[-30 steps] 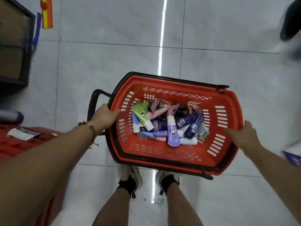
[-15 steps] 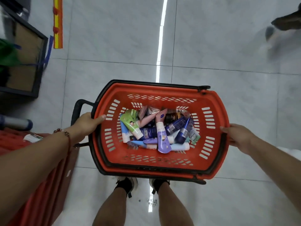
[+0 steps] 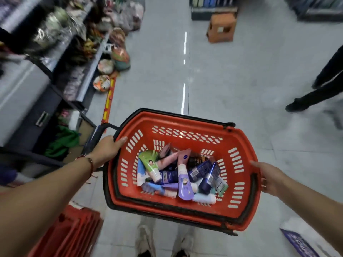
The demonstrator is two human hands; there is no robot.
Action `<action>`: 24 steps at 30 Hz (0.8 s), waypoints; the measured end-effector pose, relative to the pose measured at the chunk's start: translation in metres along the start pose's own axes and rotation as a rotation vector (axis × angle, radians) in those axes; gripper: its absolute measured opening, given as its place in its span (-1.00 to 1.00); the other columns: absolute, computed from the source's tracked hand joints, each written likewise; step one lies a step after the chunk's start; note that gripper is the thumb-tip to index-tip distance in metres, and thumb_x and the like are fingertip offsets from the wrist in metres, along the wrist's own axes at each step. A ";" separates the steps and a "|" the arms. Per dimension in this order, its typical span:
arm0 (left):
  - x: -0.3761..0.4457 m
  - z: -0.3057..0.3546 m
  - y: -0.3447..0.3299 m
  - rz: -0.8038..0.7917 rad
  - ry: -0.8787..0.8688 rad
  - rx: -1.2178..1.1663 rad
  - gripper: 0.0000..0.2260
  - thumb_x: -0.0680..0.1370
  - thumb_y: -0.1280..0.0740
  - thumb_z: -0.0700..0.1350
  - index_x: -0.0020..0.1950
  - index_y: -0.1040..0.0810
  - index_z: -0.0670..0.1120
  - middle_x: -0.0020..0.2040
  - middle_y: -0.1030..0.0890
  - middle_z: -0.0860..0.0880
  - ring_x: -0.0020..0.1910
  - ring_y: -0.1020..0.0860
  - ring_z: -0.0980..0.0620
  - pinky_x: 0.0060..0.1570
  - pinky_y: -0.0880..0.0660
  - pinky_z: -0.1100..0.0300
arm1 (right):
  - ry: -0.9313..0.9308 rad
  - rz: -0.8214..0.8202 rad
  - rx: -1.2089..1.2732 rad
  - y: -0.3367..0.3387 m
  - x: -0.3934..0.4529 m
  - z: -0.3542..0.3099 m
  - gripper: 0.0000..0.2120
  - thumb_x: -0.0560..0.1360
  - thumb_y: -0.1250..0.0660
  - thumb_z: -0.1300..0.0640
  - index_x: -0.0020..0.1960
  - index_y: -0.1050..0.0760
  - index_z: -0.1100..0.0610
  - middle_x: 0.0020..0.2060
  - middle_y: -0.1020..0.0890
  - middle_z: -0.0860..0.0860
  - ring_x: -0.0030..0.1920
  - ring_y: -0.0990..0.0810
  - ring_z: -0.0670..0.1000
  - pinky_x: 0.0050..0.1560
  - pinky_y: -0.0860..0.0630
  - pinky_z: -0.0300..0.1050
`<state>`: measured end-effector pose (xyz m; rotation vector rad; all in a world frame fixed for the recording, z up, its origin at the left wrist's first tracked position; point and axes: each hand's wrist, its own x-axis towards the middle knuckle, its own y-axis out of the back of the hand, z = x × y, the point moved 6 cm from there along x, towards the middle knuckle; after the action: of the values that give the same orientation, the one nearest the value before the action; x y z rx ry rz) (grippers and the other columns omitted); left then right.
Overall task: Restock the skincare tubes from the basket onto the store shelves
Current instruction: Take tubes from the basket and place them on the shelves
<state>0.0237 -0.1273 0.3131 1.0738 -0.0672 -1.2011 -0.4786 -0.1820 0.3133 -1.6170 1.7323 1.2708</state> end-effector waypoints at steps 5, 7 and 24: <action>-0.027 0.057 0.048 0.102 -0.025 -0.027 -0.51 0.57 -0.25 0.24 0.02 -0.65 -0.19 -0.07 -0.68 -0.13 -0.19 -0.61 -0.07 -0.13 -0.50 0.13 | 0.104 -0.044 0.052 0.029 -0.076 -0.069 -0.76 0.62 -0.19 0.16 -0.18 -0.44 0.25 -0.25 -0.55 0.15 -0.28 -0.51 0.06 -0.31 -0.45 -0.08; -0.027 0.068 0.057 0.134 -0.029 -0.065 -0.48 0.54 -0.26 0.28 -0.01 -0.65 -0.19 -0.07 -0.68 -0.15 -0.17 -0.63 -0.10 -0.08 -0.53 0.08 | 0.134 -0.034 0.043 0.039 -0.089 -0.089 -0.75 0.63 -0.15 0.17 -0.18 -0.43 0.26 -0.27 -0.55 0.15 -0.29 -0.52 0.08 -0.36 -0.44 -0.05; 0.161 0.189 0.062 0.044 -0.065 -0.129 -0.53 0.54 -0.32 0.23 -0.01 -0.66 -0.19 -0.12 -0.70 -0.13 -0.20 -0.66 -0.07 -0.09 -0.59 0.10 | 0.043 0.066 0.083 0.054 0.008 -0.241 -0.74 0.57 -0.26 0.13 0.10 -0.43 0.34 -0.21 -0.56 0.17 -0.25 -0.57 0.14 -0.32 -0.46 -0.07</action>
<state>0.0297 -0.3739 0.3815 0.9164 -0.0631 -1.1846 -0.4691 -0.3950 0.4387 -1.5633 1.8536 1.1853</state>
